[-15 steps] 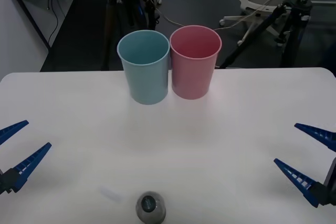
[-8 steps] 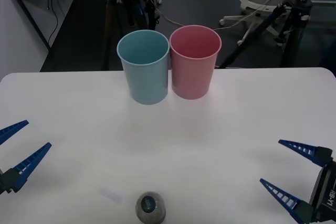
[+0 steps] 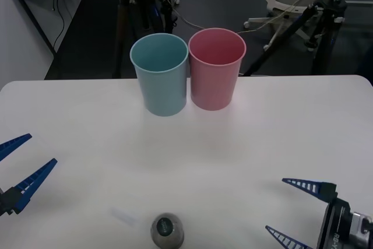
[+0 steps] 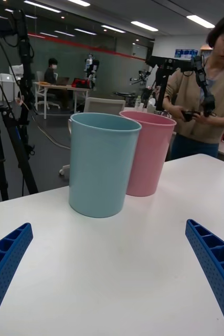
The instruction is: Grasp the object on the table and drop it into the matching bin: aluminum can to the light blue bin, PET bottle to the pink bin.
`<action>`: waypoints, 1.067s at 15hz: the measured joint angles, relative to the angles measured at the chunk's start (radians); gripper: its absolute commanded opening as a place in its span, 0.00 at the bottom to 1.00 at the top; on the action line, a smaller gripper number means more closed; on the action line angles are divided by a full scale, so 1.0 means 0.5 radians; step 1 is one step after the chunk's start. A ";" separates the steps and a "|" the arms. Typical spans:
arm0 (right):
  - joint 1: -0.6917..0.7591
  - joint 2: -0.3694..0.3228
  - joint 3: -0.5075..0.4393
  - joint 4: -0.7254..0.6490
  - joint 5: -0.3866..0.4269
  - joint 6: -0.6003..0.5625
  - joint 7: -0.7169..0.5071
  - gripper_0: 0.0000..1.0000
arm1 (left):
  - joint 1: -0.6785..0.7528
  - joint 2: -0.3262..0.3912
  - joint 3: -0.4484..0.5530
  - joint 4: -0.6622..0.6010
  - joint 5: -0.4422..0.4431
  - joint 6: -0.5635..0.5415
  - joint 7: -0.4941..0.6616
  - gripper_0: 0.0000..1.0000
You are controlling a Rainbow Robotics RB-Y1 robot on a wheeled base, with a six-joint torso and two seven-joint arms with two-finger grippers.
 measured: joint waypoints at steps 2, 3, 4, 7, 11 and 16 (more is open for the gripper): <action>-0.006 -0.014 0.115 0.010 0.000 0.004 0.092 1.00 | 0.000 0.000 0.000 0.000 0.000 0.000 0.000 1.00; -0.014 -0.016 0.187 0.010 0.001 0.014 0.113 1.00 | 0.000 0.000 0.000 0.000 0.000 0.000 0.000 1.00; -0.026 -0.017 0.269 0.010 0.000 0.030 0.120 1.00 | 0.000 0.000 0.000 0.000 0.000 0.000 0.000 1.00; -0.050 -0.012 0.462 0.010 -0.015 0.138 0.142 1.00 | 0.000 0.000 0.000 0.000 0.000 0.000 0.000 1.00; -0.082 0.023 0.512 0.010 -0.025 0.209 0.172 1.00 | 0.000 0.000 0.000 0.000 0.000 0.000 0.000 1.00; -0.093 0.128 0.577 0.010 0.095 0.312 0.184 1.00 | 0.000 0.000 0.000 0.000 0.000 0.000 0.000 1.00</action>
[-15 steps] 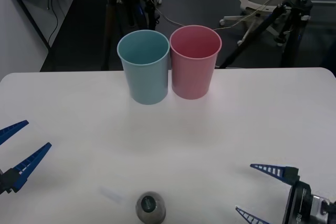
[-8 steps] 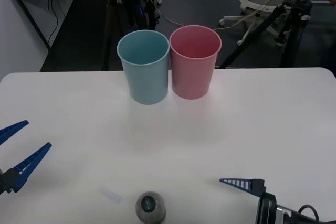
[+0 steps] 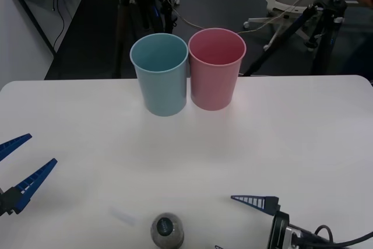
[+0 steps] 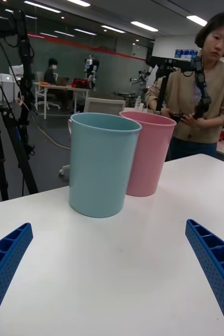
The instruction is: Grasp the object on the table and drop it into the matching bin: aluminum can to the light blue bin, PET bottle to the pink bin.
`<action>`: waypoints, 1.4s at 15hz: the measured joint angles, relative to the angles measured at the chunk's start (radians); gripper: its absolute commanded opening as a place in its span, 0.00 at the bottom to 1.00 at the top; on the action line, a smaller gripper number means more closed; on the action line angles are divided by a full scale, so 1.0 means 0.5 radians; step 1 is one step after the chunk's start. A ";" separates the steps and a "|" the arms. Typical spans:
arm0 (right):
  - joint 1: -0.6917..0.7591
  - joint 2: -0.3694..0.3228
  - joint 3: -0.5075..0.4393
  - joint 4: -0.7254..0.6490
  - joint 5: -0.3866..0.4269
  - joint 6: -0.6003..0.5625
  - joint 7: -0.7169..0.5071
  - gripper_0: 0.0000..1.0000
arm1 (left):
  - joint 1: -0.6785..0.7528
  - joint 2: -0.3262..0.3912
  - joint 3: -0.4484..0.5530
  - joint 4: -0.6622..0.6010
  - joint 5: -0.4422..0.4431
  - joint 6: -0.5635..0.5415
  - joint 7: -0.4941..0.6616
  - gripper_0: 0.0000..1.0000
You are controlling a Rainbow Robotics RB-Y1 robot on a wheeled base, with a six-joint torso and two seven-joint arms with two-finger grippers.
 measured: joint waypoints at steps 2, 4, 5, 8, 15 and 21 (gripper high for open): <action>-0.006 0.001 0.102 0.000 0.005 0.034 0.016 1.00 | 0.000 0.000 0.000 0.000 0.000 0.000 0.000 1.00; -0.018 -0.006 0.174 0.000 0.013 0.038 0.045 1.00 | 0.000 0.000 0.000 0.000 0.000 0.000 0.000 1.00; -0.020 -0.007 0.201 0.000 0.018 0.041 0.061 1.00 | 0.000 0.000 0.000 0.000 0.000 0.000 0.000 1.00; -0.025 0.001 0.257 0.000 0.025 0.079 0.100 1.00 | 0.000 0.000 0.000 0.000 0.000 0.000 0.000 1.00; -0.049 0.140 0.370 0.002 0.103 0.270 0.128 1.00 | 0.000 0.000 0.000 0.000 0.000 0.000 0.000 1.00; -0.094 0.177 0.513 0.001 0.104 0.435 0.160 1.00 | 0.000 0.000 0.000 0.000 0.000 0.000 0.000 1.00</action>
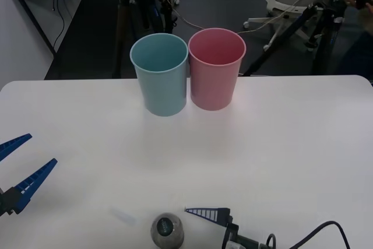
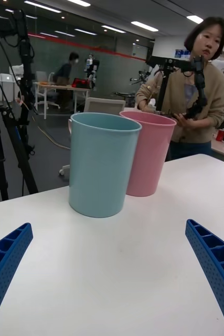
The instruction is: Grasp the object on the table and drop it into the matching bin: aluminum can to the light blue bin, PET bottle to the pink bin.
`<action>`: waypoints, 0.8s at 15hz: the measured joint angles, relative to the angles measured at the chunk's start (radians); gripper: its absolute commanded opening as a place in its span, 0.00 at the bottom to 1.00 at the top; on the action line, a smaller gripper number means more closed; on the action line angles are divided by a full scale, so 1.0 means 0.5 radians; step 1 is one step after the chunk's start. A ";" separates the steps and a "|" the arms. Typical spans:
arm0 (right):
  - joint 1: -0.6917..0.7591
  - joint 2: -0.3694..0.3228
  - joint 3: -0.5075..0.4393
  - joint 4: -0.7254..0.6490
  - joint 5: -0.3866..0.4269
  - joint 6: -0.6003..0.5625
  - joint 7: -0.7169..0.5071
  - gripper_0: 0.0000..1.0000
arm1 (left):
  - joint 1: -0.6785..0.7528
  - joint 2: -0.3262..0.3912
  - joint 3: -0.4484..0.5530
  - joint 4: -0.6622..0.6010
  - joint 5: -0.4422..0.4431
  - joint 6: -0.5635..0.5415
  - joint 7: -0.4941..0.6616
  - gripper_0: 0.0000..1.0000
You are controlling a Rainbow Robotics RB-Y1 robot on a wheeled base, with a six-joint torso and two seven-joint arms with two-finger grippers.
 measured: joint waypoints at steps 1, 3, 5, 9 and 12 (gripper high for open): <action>-0.011 0.011 0.015 0.001 0.001 0.029 0.005 1.00 | 0.000 0.000 0.000 0.000 0.000 0.000 0.000 1.00; -0.026 0.040 0.034 0.001 0.007 0.080 0.008 1.00 | 0.000 0.000 0.000 0.000 0.000 0.000 0.000 1.00; -0.038 0.063 0.052 0.001 0.018 0.143 0.007 1.00 | 0.000 0.000 0.000 0.000 0.000 0.000 0.000 1.00; -0.066 0.096 0.107 0.001 0.018 0.225 0.002 1.00 | 0.000 0.000 0.000 0.000 0.000 0.000 0.000 1.00; -0.101 0.120 0.149 0.001 0.018 0.286 0.007 1.00 | 0.000 0.000 0.000 0.000 0.000 0.000 0.000 1.00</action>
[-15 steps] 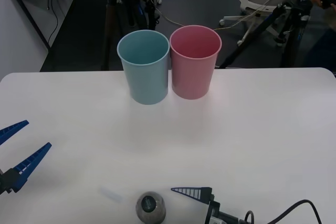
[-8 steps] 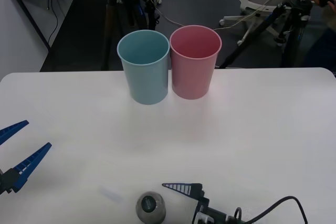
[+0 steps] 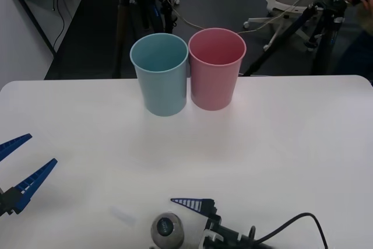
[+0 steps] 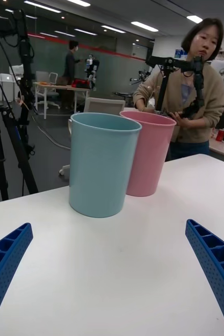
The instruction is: Grasp the object on the table and drop it into the matching bin: aluminum can to the light blue bin, PET bottle to the pink bin.
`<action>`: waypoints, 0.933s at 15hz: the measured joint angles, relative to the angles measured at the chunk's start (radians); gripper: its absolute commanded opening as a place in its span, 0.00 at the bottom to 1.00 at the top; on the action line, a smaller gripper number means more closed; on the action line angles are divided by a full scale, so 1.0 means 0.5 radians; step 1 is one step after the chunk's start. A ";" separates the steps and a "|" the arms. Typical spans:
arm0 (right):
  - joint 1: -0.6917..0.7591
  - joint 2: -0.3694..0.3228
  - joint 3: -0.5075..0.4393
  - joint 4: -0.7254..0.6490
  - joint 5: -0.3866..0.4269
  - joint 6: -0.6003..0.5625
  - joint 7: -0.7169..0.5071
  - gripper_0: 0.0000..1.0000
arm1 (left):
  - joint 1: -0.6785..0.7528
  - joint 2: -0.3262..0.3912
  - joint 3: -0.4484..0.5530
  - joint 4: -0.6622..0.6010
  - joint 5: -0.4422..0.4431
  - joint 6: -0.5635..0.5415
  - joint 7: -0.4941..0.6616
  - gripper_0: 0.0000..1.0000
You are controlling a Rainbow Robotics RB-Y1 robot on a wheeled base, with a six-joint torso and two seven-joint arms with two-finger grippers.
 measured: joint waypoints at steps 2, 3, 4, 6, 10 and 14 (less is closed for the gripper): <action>-0.008 0.014 0.017 0.000 0.000 0.030 0.001 1.00 | 0.000 0.000 0.000 0.000 0.000 0.000 0.000 1.00; -0.010 0.018 0.018 0.000 0.001 0.033 0.001 1.00 | 0.000 0.000 0.000 0.000 0.000 0.000 0.000 1.00; -0.015 0.019 0.019 0.001 0.004 0.034 0.002 1.00 | 0.000 0.000 0.000 0.000 0.000 0.000 0.000 1.00; -0.025 0.019 0.024 0.001 0.006 0.035 0.001 1.00 | 0.000 0.000 0.000 0.000 0.000 0.000 0.000 1.00; -0.030 0.020 0.025 -0.001 0.004 0.035 0.001 0.11 | 0.000 0.000 0.000 0.000 0.000 0.000 0.000 1.00; -0.030 0.022 0.025 -0.002 0.004 0.035 0.004 0.03 | 0.000 0.000 0.000 0.000 0.000 0.000 0.000 1.00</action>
